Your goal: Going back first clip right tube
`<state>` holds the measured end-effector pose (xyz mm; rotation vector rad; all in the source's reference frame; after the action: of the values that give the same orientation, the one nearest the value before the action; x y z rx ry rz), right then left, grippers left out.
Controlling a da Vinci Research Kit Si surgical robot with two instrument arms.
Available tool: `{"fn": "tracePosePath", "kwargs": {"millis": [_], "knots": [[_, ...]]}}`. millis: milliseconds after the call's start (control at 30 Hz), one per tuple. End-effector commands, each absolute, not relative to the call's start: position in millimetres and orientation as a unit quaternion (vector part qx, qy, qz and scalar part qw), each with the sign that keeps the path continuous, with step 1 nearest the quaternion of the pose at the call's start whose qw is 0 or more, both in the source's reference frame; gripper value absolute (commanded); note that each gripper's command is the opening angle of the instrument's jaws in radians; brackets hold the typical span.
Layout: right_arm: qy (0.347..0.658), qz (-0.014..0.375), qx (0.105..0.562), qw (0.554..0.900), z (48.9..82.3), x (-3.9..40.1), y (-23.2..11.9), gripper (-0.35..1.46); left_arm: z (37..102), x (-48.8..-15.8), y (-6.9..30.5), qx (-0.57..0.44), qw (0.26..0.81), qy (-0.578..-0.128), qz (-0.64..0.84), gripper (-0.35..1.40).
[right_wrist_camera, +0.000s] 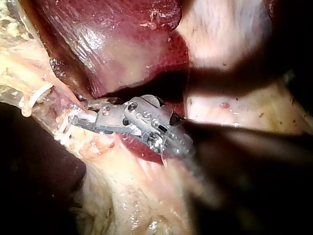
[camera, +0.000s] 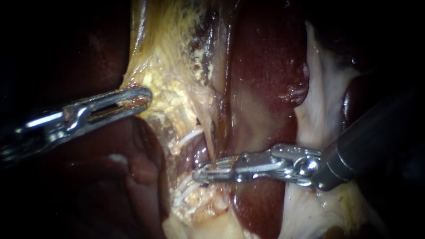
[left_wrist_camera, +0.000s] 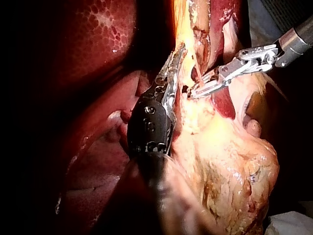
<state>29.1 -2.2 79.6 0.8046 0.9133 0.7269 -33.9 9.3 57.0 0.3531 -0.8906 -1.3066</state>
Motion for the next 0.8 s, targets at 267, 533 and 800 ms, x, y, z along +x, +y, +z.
{"fn": "tracePosePath", "kwargs": {"millis": [267,533,800], "knots": [[0.417,0.336,0.370,0.759,79.6,29.0,-2.2,-0.35,57.0,-33.8,9.3,0.156,0.689,-0.398,-0.585,-0.35],[0.442,0.294,0.346,0.773,78.5,28.7,-1.3,0.53,57.0,-33.8,9.3,0.153,0.691,-0.398,-0.584,-0.35],[0.495,0.209,0.280,0.796,76.5,27.0,-0.5,0.60,57.0,-33.7,9.3,0.153,0.691,-0.398,-0.584,-0.35]]}}
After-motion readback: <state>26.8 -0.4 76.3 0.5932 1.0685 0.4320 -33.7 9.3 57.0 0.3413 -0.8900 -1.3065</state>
